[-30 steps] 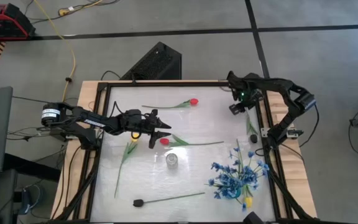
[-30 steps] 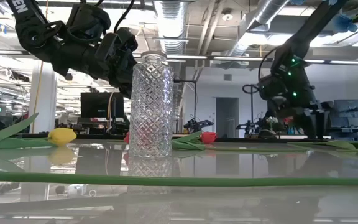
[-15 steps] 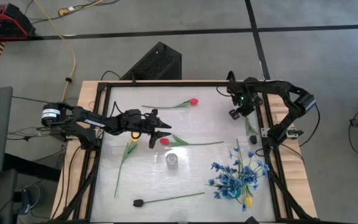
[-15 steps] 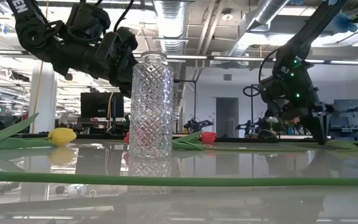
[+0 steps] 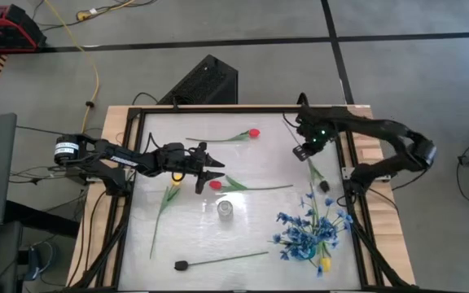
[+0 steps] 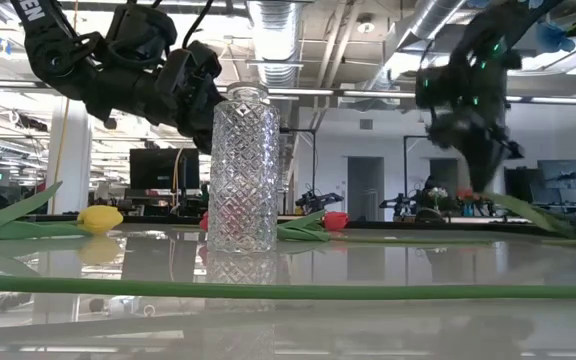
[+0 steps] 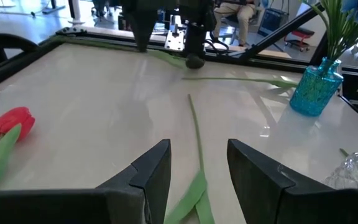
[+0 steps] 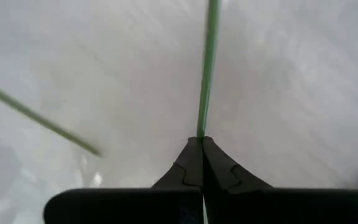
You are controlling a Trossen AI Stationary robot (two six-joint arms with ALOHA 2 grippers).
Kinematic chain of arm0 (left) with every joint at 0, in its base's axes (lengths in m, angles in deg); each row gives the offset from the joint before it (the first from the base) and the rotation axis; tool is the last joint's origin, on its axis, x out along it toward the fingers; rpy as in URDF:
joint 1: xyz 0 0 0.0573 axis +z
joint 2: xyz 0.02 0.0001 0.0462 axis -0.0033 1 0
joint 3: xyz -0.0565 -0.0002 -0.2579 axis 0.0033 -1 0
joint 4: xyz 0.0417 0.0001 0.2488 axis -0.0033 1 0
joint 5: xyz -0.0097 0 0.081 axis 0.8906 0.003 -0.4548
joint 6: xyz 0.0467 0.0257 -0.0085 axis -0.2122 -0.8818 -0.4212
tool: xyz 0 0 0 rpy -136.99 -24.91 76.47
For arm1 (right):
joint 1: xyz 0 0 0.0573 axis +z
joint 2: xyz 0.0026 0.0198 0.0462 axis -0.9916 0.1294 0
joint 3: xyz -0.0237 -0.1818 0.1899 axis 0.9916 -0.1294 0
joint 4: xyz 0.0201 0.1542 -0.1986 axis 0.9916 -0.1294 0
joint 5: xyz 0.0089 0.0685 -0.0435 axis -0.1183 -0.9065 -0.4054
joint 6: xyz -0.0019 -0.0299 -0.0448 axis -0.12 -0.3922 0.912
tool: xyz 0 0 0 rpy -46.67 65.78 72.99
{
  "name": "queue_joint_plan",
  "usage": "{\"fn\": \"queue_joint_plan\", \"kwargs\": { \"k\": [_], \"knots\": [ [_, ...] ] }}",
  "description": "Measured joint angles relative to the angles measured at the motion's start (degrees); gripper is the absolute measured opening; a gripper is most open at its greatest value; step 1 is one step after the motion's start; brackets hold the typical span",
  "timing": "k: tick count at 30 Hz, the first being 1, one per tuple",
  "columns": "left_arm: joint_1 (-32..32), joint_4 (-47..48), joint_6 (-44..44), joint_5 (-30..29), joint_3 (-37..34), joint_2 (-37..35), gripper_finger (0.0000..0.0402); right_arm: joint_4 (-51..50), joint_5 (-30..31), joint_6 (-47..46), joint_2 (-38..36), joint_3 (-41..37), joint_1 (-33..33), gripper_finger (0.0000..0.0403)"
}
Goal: Sort flowers into vase by color
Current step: Put the top black flower into the blue vase
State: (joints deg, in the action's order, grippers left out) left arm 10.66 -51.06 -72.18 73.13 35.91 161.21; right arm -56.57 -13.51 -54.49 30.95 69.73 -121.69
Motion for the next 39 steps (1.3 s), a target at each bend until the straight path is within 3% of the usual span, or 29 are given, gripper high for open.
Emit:
{"fn": "queue_joint_plan", "kwargs": {
  "k": [5,16,21,33,36,39],
  "knots": [
    [0.0,-0.3,0.2,0.0,0.0,0.0,0.0145,3.6,0.4,-4.3,-5.8,0.1,3.1,0.0023],
    [0.0,-0.3,0.5,0.0,0.0,0.0,0.0145,5.1,5.2,-3.0,-0.5,0.0,6.3,0.0201],
    [0.0,-0.2,0.5,0.0,0.0,0.0,0.0145,9.8,5.3,-1.1,4.3,0.0,6.5,0.0239],
    [0.0,-0.1,0.5,0.1,0.0,0.0,0.0145,17.2,6.8,2.1,16.7,0.1,6.9,0.0223],
    [0.0,0.0,0.4,0.1,0.0,0.0,0.0145,15.7,7.3,2.3,18.3,0.3,8.3,0.0196],
    [0.0,0.3,0.1,0.1,0.0,0.0,0.0145,14.8,8.0,2.2,19.1,0.4,10.5,0.0144]
  ]
}}
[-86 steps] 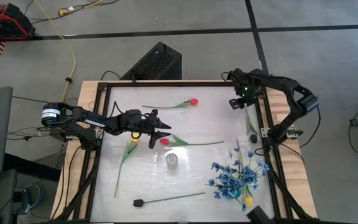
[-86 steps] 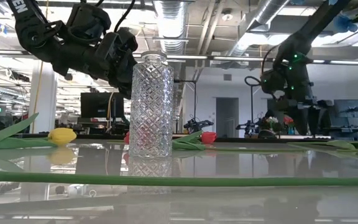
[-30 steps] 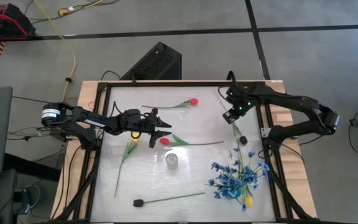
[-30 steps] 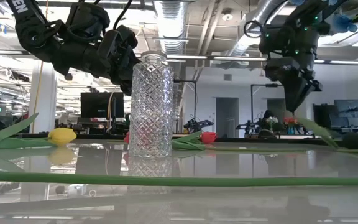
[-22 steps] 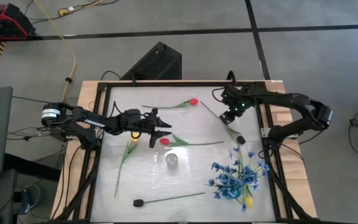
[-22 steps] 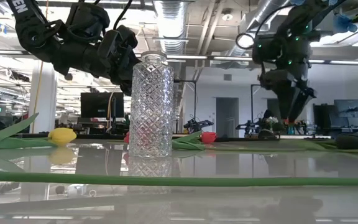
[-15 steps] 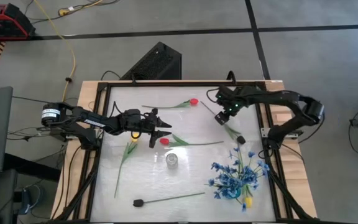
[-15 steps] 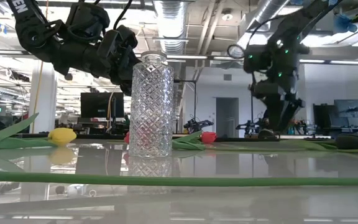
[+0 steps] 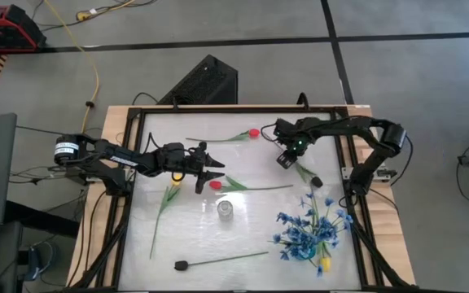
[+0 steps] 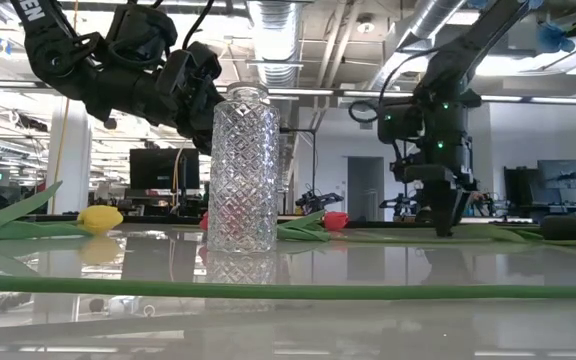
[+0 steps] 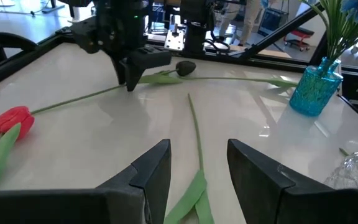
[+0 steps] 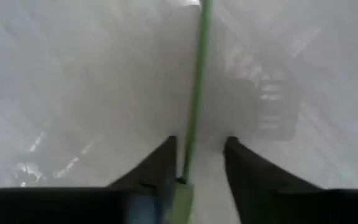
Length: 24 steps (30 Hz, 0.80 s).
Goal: Sort flowers into vase by color
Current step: Put the top black flower into the blue vase
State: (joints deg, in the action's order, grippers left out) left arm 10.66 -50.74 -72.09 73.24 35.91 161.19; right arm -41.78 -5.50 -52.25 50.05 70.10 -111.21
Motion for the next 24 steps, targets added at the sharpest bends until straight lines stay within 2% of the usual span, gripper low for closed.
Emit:
{"fn": "queue_joint_plan", "kwargs": {
  "k": [4,5,11,16,20,24],
  "knots": [
    [0.0,0.0,-0.2,0.0,0.0,0.0,0.0145,0.0,0.2,-0.8,-1.3,-0.1,3.0,0.0039],
    [0.0,0.0,-0.2,0.0,0.0,0.0,0.0145,0.0,0.7,-1.4,-2.1,-0.2,3.7,0.0025],
    [0.0,0.0,-0.1,0.0,0.0,0.0,0.0145,-7.6,1.0,-4.7,-8.8,1.4,7.1,0.0024],
    [0.0,0.0,-0.1,0.0,0.0,0.0,0.0145,-10.1,8.5,1.3,-17.5,2.8,14.7,0.0023],
    [0.0,-0.1,-0.1,-0.1,0.0,0.0,0.0145,-9.9,21.4,7.1,-23.9,4.5,23.3,0.0023],
    [0.0,-0.1,0.2,-0.2,0.0,0.0,0.0145,-10.1,33.0,8.8,-28.6,8.2,32.5,0.0023]
  ]
}}
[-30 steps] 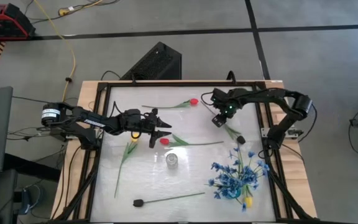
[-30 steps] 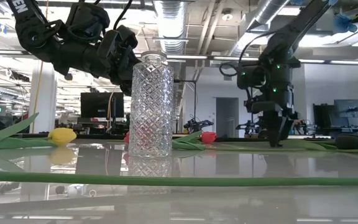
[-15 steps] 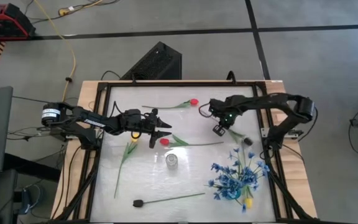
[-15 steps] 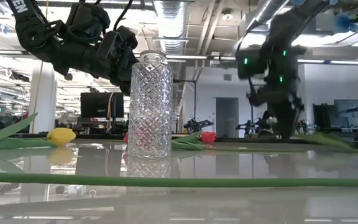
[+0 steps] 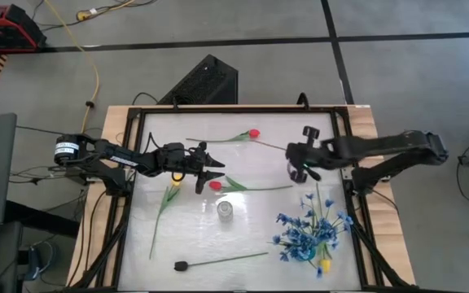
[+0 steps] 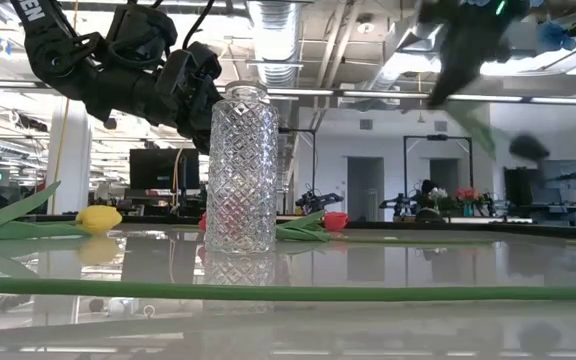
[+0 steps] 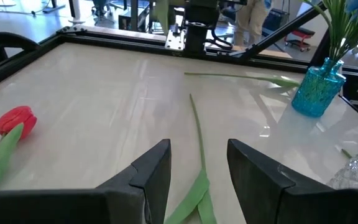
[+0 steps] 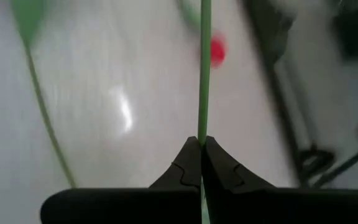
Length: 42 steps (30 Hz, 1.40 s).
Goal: Sort flowers into vase by color
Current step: Put the top black flower into the blue vase
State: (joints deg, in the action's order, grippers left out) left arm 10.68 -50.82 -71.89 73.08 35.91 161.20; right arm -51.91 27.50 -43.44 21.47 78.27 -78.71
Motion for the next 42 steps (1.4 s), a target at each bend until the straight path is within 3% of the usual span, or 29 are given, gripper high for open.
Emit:
{"fn": "queue_joint_plan", "kwargs": {
  "k": [4,8,12,16,20,25,29,32,39,42],
  "knots": [
    [0.0,0.0,0.7,0.0,0.0,0.0,0.0145,-0.1,9.6,1.3,-2.5,4.0,11.2,0.0023],
    [0.0,-0.7,2.8,0.0,0.0,0.0,0.0145,1.2,22.1,8.5,-3.1,5.7,22.8,0.0023],
    [-0.4,-8.9,6.2,1.9,0.0,0.0,0.0145,1.8,30.4,10.4,-1.8,5.7,28.2,0.0023],
    [-0.7,-15.9,19.1,3.0,1.4,0.0,0.0145,1.6,34.0,16.4,1.8,5.7,28.1,0.0023],
    [2.7,-14.5,37.3,10.6,5.1,0.0,0.0145,1.8,39.8,34.9,6.9,5.7,25.9,0.0022],
    [5.7,-5.8,47.8,17.4,11.9,0.0,0.0145,7.3,44.1,54.2,12.0,5.7,20.9,0.0022],
    [5.5,11.4,42.5,16.5,19.3,0.0,0.0145,14.8,44.2,63.8,14.8,5.7,16.3,0.0022],
    [5.2,20.4,37.2,12.7,24.0,0.0,0.0145,16.9,44.1,68.9,16.1,5.7,13.8,0.0022],
    [4.9,28.1,31.2,8.0,28.2,0.0,0.0145,19.1,41.4,71.7,16.1,5.7,9.9,0.0022],
    [4.9,29.0,29.6,6.4,28.2,0.0,0.0145,24.5,37.4,76.5,16.2,5.7,9.0,0.0022]
  ]
}}
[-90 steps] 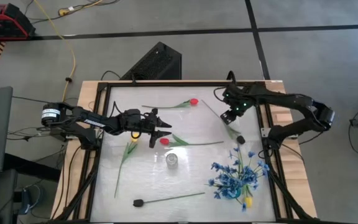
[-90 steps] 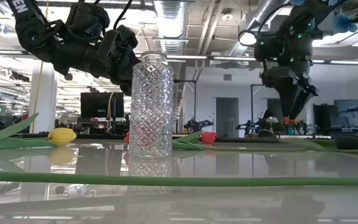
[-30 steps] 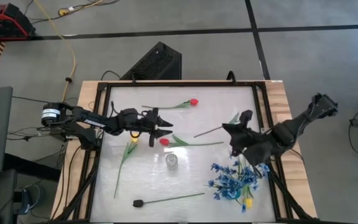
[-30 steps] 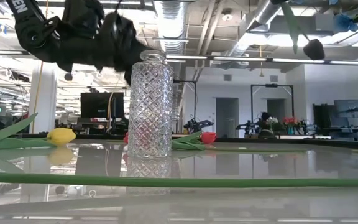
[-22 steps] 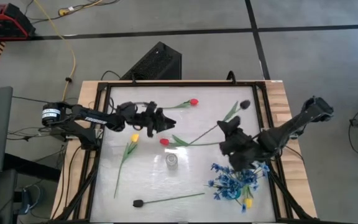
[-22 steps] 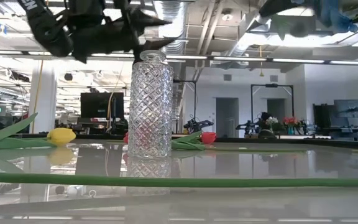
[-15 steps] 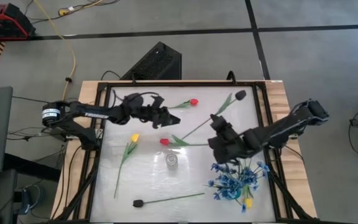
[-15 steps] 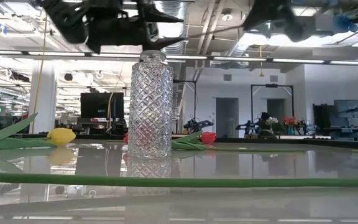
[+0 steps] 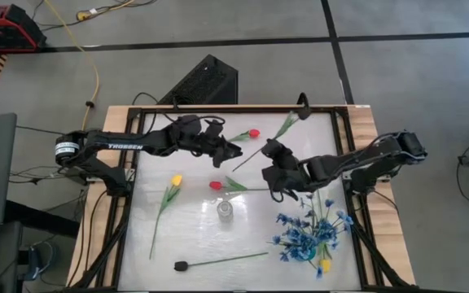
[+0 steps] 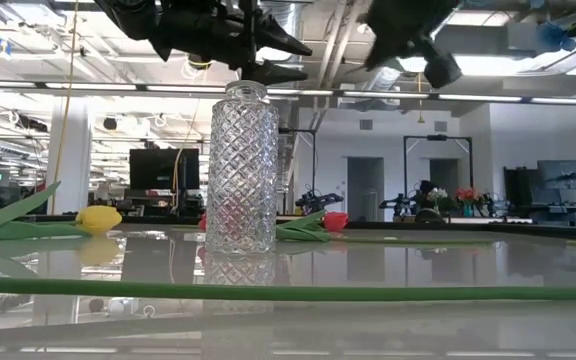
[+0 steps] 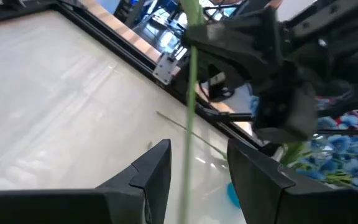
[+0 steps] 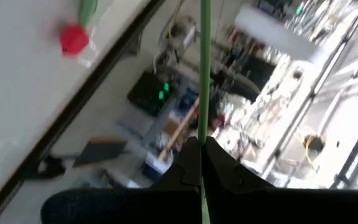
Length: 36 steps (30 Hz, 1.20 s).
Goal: Sort flowers into vase by color
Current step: Put the top black flower into the blue vase
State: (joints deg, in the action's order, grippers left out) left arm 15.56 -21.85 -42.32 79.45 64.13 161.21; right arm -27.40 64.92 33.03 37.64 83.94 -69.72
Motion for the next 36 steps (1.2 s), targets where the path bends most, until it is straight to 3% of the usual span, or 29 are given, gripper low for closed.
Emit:
{"fn": "queue_joint_plan", "kwargs": {
  "k": [8,17,22,26,29,36],
  "knots": [
    [-1.3,0.7,-2.1,2.4,0.0,0.0,0.0145,20.0,-7.6,14.5,1.9,0.1,-2.9,0.0022],
    [-2.3,1.9,-5.4,3.0,0.0,0.0,0.0141,23.3,-14.9,16.6,2.0,0.0,-5.8,0.0022],
    [-2.3,2.9,-7.8,3.0,0.0,0.0,0.0103,22.9,-17.4,16.8,2.0,0.0,-5.8,0.0022],
    [-2.3,4.5,-11.1,3.3,0.0,0.0,0.0046,22.9,-19.3,16.6,2.0,0.0,-5.6,0.0023],
    [-2.2,5.6,-13.2,4.5,0.0,0.0,0.0009,23.0,-21.4,16.2,2.0,0.0,-5.4,0.0042],
    [-2.2,5.4,-14.4,2.2,-0.1,0.0,0.0001,23.0,-24.2,18.7,1.9,0.0,-5.4,0.0117]
  ]
}}
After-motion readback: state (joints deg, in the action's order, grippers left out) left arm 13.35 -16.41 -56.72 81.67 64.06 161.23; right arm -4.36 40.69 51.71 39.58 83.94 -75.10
